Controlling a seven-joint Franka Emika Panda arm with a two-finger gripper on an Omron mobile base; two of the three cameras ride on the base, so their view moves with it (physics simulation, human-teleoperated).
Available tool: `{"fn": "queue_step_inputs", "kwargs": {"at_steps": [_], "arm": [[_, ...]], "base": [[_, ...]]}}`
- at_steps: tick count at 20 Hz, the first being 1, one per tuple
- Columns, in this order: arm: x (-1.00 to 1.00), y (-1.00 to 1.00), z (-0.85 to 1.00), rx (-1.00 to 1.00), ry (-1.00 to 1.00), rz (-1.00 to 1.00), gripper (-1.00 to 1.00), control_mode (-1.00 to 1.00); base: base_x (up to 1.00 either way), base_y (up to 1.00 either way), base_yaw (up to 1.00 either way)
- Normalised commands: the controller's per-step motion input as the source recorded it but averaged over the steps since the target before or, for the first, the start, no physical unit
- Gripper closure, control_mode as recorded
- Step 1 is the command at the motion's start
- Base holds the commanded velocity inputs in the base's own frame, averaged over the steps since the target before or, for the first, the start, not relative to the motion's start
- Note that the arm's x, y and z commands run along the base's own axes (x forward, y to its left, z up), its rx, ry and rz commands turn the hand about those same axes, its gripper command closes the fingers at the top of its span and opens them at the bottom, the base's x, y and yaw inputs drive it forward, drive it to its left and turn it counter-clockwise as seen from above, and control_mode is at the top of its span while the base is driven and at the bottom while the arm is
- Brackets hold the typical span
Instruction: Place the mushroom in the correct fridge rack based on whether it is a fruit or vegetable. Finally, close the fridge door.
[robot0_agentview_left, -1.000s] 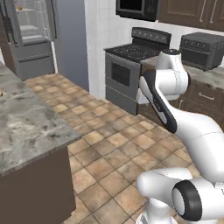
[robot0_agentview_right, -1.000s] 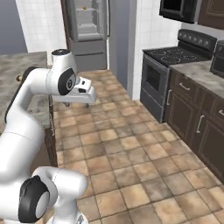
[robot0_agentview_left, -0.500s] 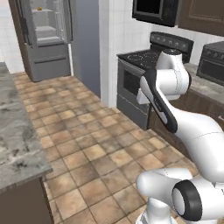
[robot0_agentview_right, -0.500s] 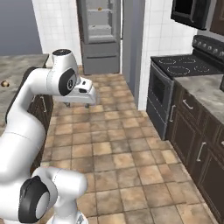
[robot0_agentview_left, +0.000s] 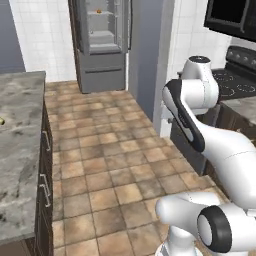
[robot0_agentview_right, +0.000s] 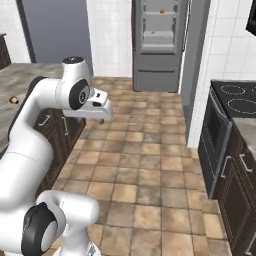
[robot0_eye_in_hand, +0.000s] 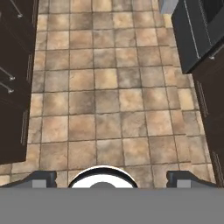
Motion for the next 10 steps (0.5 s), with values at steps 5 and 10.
{"fn": "queue_step_inputs", "kwargs": {"at_steps": [5, 10], "arm": [[0.00, 0.00, 0.00, 0.00, 0.00, 0.00, -1.00, 1.00], [0.00, 0.00, 0.00, 0.00, 0.00, 0.00, -1.00, 1.00]], "base": [[0.95, -0.67, 0.48], [0.92, -0.53, 0.53]]}}
